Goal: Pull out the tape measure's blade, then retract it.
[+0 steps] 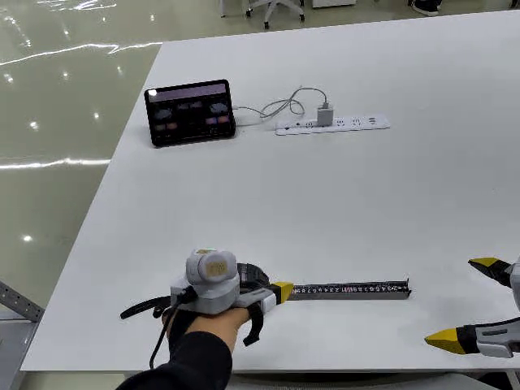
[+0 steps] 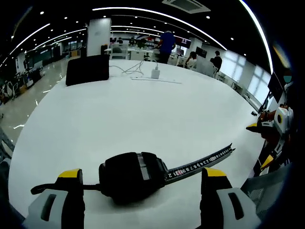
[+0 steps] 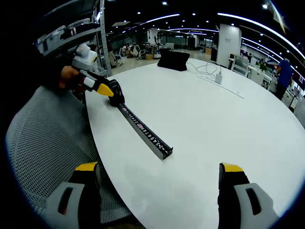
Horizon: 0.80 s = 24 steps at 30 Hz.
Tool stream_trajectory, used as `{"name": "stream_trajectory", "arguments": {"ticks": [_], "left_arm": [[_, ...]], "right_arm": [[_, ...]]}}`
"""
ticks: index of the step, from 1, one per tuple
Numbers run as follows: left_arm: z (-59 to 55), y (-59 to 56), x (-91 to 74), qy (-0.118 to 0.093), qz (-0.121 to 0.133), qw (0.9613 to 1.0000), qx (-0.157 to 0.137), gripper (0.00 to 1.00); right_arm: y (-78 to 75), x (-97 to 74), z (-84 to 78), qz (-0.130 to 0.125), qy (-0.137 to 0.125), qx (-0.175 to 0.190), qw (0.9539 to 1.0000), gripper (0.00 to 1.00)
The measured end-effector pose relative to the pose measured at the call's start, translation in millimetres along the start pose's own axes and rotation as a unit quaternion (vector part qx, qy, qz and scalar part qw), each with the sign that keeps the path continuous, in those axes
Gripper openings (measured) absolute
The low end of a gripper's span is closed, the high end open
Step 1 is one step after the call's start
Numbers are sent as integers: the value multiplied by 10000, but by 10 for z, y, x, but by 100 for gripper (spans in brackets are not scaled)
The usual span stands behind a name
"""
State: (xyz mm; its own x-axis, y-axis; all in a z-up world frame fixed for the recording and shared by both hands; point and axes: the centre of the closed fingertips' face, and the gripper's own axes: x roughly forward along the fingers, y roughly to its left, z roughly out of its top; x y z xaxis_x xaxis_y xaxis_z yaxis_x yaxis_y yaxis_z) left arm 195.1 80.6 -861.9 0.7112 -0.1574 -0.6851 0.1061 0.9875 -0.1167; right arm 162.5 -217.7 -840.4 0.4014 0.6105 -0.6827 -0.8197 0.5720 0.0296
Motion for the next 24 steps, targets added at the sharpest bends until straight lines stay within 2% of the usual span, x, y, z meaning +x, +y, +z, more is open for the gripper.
{"name": "stream_trajectory", "arguments": {"ticks": [2, 3, 5, 7, 13, 16, 18, 19, 22, 24], "left_arm": [[97, 32, 12, -197, 53, 9997, 99, 100], [100, 34, 20, -199, 33, 9997, 105, 100], [37, 70, 54, -91, 74, 9998, 172, 100], [-11, 66, 70, 10, 15, 10000, -5, 100], [-7, 92, 92, 3, 68, 10000, 13, 100], [-28, 88, 115, 47, 65, 10000, 20, 100], [-51, 72, 147, 71, 12, 9999, 96, 100], [-66, 60, 159, 102, -8, 9998, 175, 100], [-49, 51, 141, 80, -12, 9998, 196, 100], [-54, 57, 146, 96, -12, 9998, 180, 100]], "right_arm": [[4, 41, -9, 80, 97, -109, 9999, 100], [3, 56, -9, 114, 130, -147, 9997, 100], [2, 96, -5, 214, 229, -221, 9993, 100], [2, 132, 9, 331, 313, -421, 9981, 100], [-16, 255, 36, 636, 650, -912, 9917, 100], [-34, 321, 21, 847, 883, -1262, 9844, 100], [-86, 377, 42, 869, 906, -1523, 9803, 95], [-82, 394, 26, 968, 1013, -1634, 9766, 93], [-99, 455, 22, 1075, 1111, -1739, 9726, 95], [-122, 492, -17, 1175, 1279, -1824, 9678, 90]]}}
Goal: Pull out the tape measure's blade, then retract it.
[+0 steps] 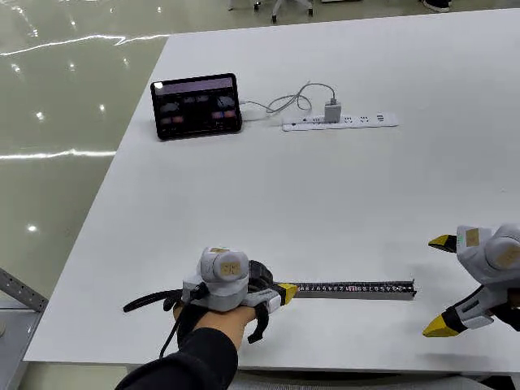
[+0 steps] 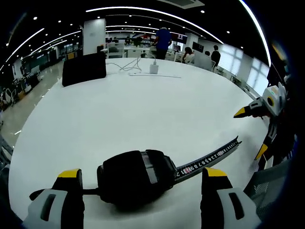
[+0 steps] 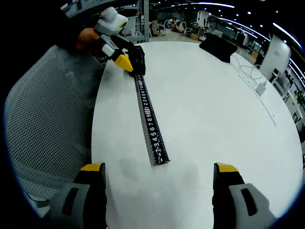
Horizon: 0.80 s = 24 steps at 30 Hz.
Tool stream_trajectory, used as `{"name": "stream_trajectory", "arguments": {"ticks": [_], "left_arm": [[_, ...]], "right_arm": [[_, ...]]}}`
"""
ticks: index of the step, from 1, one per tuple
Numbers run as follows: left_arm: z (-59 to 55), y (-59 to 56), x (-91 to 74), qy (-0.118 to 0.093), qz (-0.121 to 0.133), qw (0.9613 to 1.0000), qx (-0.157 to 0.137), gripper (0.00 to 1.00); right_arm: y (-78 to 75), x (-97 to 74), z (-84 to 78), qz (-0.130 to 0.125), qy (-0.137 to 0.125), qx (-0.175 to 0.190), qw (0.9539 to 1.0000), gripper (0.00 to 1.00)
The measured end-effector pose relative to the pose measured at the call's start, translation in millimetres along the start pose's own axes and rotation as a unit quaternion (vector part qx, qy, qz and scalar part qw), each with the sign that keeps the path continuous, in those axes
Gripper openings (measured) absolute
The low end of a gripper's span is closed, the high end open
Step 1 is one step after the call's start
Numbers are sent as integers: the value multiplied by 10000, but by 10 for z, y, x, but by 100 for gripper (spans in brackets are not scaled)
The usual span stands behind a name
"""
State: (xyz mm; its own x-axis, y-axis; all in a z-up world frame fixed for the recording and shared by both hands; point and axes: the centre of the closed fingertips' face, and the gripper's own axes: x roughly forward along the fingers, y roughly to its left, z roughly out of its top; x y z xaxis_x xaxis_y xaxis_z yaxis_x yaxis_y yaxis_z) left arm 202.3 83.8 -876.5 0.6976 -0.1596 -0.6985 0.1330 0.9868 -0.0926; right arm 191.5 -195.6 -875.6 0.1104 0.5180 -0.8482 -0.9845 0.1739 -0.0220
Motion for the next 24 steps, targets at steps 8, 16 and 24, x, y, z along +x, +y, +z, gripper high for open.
{"name": "stream_trajectory", "arguments": {"ticks": [8, 16, 24], "left_arm": [[26, 57, 8, -78, 59, 9999, -122, 100], [39, 58, 10, -118, 54, 9998, -145, 100], [73, 51, 15, -230, 51, 9997, -82, 100]], "right_arm": [[-15, 139, -3, 391, 153, -53, 9991, 70], [43, 198, 16, 557, 261, -324, 9976, 59], [62, 226, -4, 553, 320, -369, 9973, 51]]}}
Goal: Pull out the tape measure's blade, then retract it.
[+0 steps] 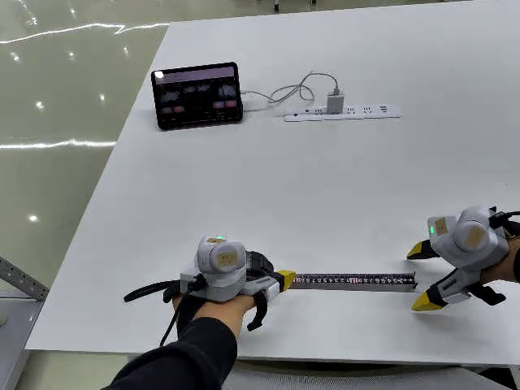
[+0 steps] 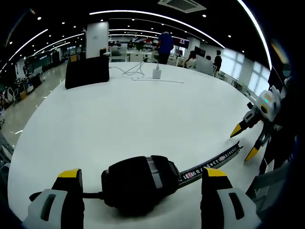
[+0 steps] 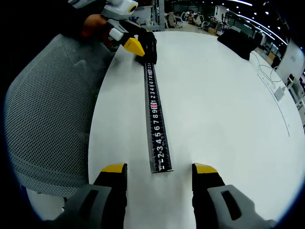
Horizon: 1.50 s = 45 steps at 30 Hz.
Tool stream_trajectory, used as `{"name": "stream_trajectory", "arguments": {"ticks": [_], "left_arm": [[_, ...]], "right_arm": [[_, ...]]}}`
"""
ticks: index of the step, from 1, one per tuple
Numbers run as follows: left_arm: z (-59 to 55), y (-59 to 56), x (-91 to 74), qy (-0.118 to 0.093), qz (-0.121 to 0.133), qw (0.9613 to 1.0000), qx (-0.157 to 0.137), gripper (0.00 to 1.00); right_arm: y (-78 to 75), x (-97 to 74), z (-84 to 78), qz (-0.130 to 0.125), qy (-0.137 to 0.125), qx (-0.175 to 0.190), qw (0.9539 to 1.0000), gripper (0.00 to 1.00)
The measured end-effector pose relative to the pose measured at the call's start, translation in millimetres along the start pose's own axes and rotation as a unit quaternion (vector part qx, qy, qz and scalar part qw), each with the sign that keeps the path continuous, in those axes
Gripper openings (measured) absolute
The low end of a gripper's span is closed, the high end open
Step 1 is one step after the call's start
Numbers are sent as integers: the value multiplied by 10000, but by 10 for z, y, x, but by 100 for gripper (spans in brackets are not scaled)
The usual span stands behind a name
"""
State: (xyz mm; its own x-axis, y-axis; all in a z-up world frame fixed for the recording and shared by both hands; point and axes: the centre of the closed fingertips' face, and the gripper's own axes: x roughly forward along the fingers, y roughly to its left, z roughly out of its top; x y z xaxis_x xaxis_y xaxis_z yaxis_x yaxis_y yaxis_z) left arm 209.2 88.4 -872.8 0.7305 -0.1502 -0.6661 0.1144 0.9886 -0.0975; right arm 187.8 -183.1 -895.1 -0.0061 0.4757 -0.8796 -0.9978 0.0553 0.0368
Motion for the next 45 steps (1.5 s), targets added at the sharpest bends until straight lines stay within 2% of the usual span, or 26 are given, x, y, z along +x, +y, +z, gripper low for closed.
{"name": "stream_trajectory", "arguments": {"ticks": [3, 5, 10, 13, 15, 16, 20, 22, 25, 28, 30, 32, 35, 41, 43, 45], "left_arm": [[2, -1, 0, -13, -5, 10000, -32, 100], [11, 1, 1, -41, -6, 10000, -41, 100], [68, 17, -12, -195, 37, 9998, 24, 100], [74, 33, -8, -222, 65, 9997, 4, 100], [81, 35, -6, -247, 62, 9997, -17, 100], [86, 34, -4, -262, 59, 9996, -17, 100], [100, 22, -1, -299, 31, 9995, -42, 99], [102, 20, 0, -310, 20, 9995, -38, 98], [95, 32, 0, -301, 33, 9995, -54, 97], [93, 43, 2, -298, 41, 9995, -82, 96], [92, 32, 3, -295, 24, 9995, -85, 95], [89, 21, 6, -286, 9, 9996, -45, 93], [95, 19, 9, -300, 17, 9995, -46, 91], [92, 57, 14, -294, 66, 9994, -170, 85], [92, 65, 19, -289, 86, 9994, -193, 82], [85, 60, 20, -270, 89, 9994, -187, 79]], "right_arm": [[9, 28, -9, -71, 39, -73, 9999, 51], [15, 40, -6, -47, 39, -53, 10000, 44], [-43, 53, -16, -120, 31, -72, 9999, 38], [-45, 58, -9, -140, 52, -36, 9999, 27], [-52, 75, -20, -189, 100, -229, 9995, 23], [-7, 84, 3, -123, 93, -247, 9996, 21], [-9, 91, 26, -103, 138, -261, 9995, 13], [-6, 89, 23, -58, 226, -429, 9988, 13], [-18, 81, 4, -42, 299, -425, 9986, 13], [-101, 44, -26, -184, 341, -365, 9986, 18], [-101, 26, -33, -142, 309, -252, 9991, 12], [-67, 62, -45, -135, 371, -409, 9984, 12], [-60, 47, -24, -116, 445, -280, 9986, 12], [-59, 64, -24, -114, 650, -387, 9971, 11], [-88, 83, -59, -100, 649, -196, 9977, 10], [-104, 94, -68, -83, 660, -199, 9976, 10]]}}
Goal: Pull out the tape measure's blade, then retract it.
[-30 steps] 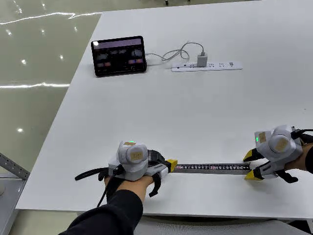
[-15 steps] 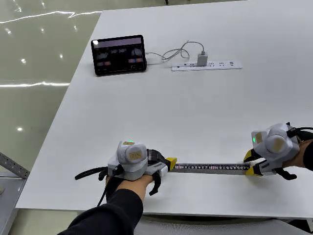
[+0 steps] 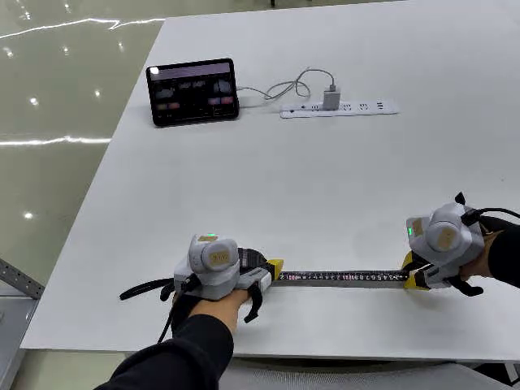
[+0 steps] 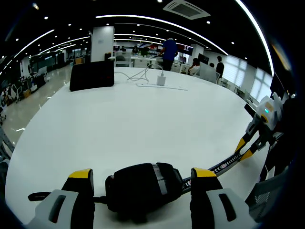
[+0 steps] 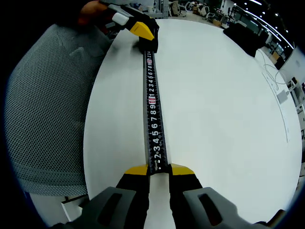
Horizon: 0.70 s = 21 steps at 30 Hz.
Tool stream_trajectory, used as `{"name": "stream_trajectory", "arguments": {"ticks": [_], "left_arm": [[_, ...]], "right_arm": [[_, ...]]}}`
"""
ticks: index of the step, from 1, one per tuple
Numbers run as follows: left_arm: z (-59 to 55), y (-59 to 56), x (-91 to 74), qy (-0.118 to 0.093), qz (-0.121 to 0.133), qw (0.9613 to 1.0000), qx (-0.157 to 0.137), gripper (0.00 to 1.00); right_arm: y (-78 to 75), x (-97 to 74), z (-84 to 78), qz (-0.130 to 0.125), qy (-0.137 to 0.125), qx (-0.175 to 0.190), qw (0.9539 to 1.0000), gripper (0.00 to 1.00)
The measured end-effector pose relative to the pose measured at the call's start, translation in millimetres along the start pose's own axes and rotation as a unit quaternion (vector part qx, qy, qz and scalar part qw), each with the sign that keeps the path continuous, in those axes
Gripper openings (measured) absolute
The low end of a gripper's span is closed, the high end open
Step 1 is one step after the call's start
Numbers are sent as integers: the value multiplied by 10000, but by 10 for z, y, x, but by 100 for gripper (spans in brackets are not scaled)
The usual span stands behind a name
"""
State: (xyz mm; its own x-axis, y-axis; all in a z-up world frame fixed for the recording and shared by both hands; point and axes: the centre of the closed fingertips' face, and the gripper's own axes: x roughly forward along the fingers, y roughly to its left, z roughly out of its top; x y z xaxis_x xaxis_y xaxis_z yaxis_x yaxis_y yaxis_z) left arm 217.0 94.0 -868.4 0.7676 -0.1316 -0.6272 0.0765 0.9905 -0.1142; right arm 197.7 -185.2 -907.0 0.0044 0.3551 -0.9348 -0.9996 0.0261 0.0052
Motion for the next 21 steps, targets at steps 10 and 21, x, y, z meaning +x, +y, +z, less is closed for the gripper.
{"name": "stream_trajectory", "arguments": {"ticks": [10, 21], "left_arm": [[-67, -48, 3, 273, -134, 9984, -478, 67], [-143, -20, 14, 472, -27, 9986, -221, 62]], "right_arm": [[-21, 10, -10, 50, 188, 181, 9996, 10], [-32, 28, -20, 47, 217, 222, 9995, 10]]}}
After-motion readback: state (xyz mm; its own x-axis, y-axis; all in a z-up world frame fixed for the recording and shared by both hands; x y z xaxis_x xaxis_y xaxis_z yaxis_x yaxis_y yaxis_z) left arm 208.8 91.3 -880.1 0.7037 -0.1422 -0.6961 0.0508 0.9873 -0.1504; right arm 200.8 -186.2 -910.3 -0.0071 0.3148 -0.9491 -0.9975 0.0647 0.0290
